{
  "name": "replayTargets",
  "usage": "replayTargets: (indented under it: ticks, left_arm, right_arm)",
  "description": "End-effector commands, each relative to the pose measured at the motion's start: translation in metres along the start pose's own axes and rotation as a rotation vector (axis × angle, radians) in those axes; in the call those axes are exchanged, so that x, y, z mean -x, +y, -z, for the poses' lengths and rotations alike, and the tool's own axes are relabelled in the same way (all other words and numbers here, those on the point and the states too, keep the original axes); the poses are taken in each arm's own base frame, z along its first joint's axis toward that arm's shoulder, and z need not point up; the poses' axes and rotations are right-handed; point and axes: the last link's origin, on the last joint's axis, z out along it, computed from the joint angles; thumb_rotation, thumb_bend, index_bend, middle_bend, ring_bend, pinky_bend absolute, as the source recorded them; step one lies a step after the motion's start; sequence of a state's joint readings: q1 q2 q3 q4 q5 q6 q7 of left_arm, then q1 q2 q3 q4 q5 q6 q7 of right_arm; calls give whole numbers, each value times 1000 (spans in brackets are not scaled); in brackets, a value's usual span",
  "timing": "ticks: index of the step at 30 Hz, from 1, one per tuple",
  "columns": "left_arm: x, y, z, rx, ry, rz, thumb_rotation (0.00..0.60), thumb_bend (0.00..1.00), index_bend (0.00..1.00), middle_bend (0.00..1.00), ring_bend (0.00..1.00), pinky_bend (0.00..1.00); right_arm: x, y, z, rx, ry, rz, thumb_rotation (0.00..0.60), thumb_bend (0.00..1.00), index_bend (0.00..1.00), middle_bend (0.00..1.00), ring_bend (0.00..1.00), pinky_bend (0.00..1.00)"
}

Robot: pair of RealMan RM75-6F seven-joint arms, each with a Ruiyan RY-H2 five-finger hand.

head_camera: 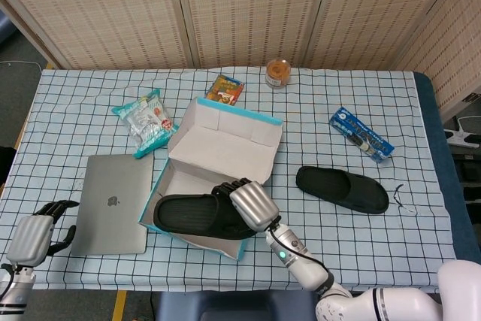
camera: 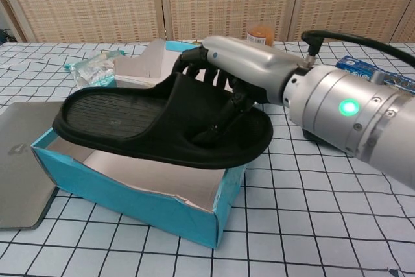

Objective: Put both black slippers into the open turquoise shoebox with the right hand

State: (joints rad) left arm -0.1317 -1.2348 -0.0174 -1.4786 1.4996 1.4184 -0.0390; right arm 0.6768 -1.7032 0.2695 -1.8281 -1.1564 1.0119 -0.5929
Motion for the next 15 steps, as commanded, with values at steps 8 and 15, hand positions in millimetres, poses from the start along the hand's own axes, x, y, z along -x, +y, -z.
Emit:
replayTargets:
  ticks: [8, 15]
  left_arm:
    - [0, 0, 0, -5, -12, 3, 600, 431, 286, 303, 288, 539]
    - [-1, -1, 0, -5, -12, 13, 600, 431, 286, 304, 288, 539]
  right_arm:
    - [26, -15, -33, -16, -1, -87, 600, 90, 688, 596, 522, 376]
    - [64, 0, -44, -8, -47, -106, 600, 90, 688, 597, 522, 375]
